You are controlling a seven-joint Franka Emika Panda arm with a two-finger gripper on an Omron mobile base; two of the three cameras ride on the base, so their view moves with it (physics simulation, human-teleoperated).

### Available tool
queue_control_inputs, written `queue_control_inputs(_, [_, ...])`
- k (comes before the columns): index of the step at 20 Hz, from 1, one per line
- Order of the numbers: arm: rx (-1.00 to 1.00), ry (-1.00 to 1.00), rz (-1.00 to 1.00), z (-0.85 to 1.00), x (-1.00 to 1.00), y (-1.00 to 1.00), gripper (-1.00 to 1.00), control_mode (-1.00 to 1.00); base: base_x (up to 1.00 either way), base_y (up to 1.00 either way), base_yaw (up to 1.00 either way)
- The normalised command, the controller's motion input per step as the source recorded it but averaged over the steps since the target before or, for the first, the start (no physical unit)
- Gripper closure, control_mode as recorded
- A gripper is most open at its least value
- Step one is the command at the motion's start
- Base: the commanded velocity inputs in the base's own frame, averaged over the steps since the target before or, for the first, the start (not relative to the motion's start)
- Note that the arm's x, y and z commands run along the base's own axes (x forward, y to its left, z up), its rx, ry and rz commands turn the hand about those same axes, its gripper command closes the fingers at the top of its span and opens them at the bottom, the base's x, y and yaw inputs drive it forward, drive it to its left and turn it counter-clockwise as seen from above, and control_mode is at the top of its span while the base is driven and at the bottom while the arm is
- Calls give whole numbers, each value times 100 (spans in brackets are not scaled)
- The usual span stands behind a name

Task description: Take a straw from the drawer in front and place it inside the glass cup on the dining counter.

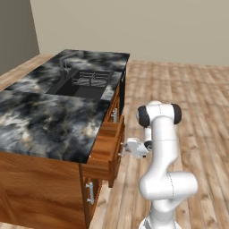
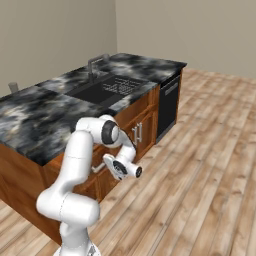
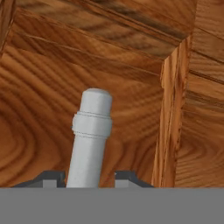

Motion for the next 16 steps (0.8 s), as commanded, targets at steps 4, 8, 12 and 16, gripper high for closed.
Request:
queue_control_inputs(4, [0, 2, 0, -26, -30, -100, 100, -100, 0, 0, 0])
queue_control_inputs(8, [0, 4, 0, -23, -27, -100, 100, -100, 0, 0, 0])
queue_control_inputs(12, [0, 5, 0, -22, -29, -100, 100, -100, 0, 0, 0])
queue_control_inputs(16, [0, 5, 0, -23, -31, -100, 100, -100, 0, 0, 0])
